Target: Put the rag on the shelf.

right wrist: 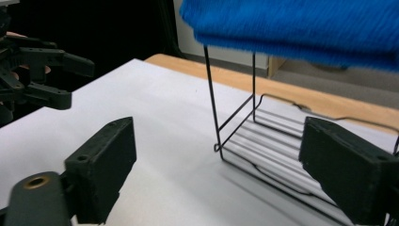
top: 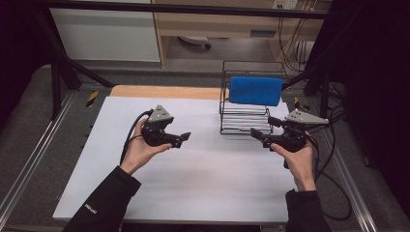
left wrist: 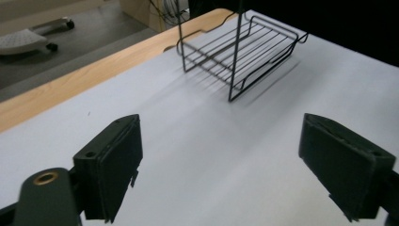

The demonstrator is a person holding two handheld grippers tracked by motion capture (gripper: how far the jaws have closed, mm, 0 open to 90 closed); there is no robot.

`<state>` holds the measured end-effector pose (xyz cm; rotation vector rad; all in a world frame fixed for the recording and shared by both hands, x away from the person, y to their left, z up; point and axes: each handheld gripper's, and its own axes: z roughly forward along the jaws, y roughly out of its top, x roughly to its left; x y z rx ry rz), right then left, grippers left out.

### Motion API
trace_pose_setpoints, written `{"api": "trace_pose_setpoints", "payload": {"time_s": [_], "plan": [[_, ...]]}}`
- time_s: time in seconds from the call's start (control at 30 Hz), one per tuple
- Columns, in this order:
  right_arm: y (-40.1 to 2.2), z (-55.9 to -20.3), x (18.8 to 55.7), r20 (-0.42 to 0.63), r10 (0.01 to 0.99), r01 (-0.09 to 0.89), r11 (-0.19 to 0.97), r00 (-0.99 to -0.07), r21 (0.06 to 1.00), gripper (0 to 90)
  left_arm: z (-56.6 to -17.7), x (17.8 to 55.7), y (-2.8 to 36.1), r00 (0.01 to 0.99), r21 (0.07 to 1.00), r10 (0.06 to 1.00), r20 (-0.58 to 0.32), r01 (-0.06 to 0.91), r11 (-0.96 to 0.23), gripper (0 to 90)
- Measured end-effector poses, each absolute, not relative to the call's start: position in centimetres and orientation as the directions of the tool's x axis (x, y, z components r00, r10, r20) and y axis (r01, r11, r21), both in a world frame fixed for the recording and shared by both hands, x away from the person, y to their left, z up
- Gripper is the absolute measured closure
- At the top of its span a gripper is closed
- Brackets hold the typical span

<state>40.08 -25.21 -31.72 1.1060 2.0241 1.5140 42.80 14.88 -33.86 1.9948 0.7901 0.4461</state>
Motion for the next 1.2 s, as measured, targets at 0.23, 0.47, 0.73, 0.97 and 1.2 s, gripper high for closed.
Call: {"api": "trace_pose_setpoints", "payload": {"time_s": [0.23,0.47,0.73,0.97,1.2], "plan": [[-24.3,-33.9,39.5,0.140,0.755,0.373,0.148,-0.641,0.916,7.0,-36.2,41.2,18.2,0.689,0.851,0.725,-0.011,0.387,-0.354,8.9],[-24.1,-36.7,38.6,0.177,0.741,0.409,0.142,-0.648,0.901,4.3,-38.6,39.4,21.1,0.672,0.850,0.740,-0.025,0.404,-0.338,8.4],[-24.6,-40.5,37.3,0.198,0.743,0.461,0.164,-0.639,0.872,0.7,-41.1,37.9,24.2,0.654,0.837,0.756,-0.036,0.432,-0.334,8.5],[-25.7,-42.3,36.3,0.210,0.752,0.482,0.160,-0.625,0.861,0.7,-43.0,36.9,26.1,0.656,0.830,0.754,-0.032,0.438,-0.346,8.5],[-26.7,-43.6,35.5,0.206,0.765,0.504,0.173,-0.610,0.846,0.7,-44.2,36.4,27.2,0.648,0.832,0.761,-0.033,0.440,-0.338,8.5]]}}
